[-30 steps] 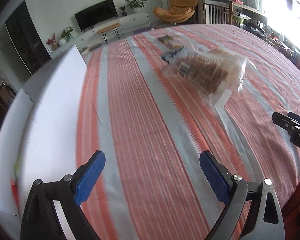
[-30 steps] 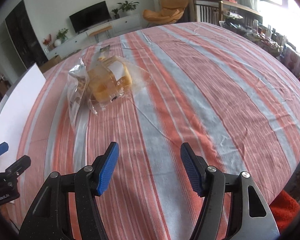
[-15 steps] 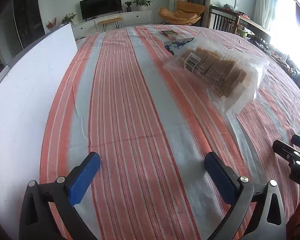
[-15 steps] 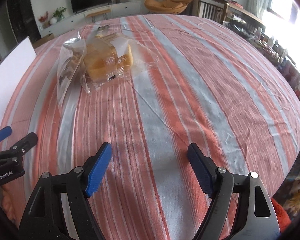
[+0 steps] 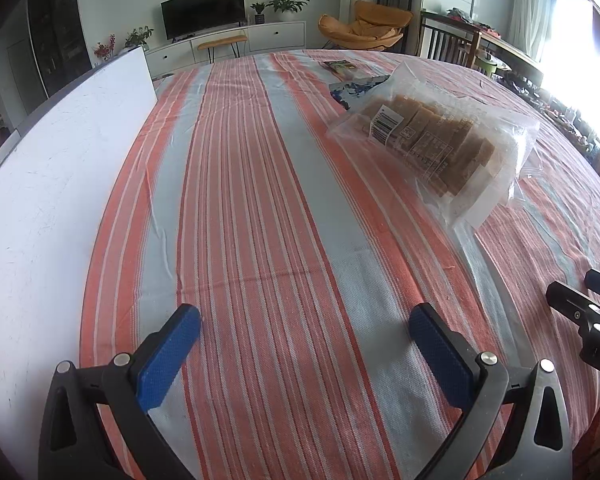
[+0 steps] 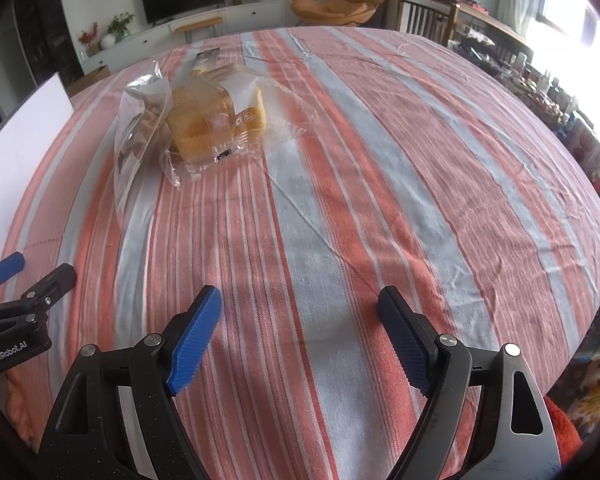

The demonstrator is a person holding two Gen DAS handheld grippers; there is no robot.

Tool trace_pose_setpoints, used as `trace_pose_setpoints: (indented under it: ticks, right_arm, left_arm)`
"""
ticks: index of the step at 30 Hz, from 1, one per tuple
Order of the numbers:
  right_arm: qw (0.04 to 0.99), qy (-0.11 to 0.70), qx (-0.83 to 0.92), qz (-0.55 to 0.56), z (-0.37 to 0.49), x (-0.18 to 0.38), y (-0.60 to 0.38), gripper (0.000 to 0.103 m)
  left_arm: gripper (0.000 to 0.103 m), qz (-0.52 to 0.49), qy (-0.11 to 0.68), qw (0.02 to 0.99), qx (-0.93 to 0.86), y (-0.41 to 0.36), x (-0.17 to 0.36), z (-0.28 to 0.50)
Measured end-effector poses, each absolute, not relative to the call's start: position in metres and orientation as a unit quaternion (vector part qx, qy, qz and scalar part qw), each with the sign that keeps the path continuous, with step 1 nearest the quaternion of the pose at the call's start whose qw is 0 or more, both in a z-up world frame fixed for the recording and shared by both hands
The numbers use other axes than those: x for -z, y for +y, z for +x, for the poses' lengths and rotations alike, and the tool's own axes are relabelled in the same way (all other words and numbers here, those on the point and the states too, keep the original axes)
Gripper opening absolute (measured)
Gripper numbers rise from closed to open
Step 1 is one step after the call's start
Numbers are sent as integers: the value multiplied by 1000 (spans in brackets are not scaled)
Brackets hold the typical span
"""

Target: Organize snacks

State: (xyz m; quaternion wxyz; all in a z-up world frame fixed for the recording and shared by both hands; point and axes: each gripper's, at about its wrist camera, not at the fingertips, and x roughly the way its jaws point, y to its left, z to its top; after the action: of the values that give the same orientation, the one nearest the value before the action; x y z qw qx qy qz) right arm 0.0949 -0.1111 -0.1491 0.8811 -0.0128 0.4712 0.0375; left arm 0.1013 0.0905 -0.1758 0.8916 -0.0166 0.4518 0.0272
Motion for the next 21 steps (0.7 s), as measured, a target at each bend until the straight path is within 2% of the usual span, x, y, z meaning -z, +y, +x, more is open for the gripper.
trace_pose_setpoints:
  ticks: [21]
  right_arm:
    - [881,471,-38,-13,94,149,-112,84]
  left_arm:
    - [103,-16,451,892,-27,90,175,101]
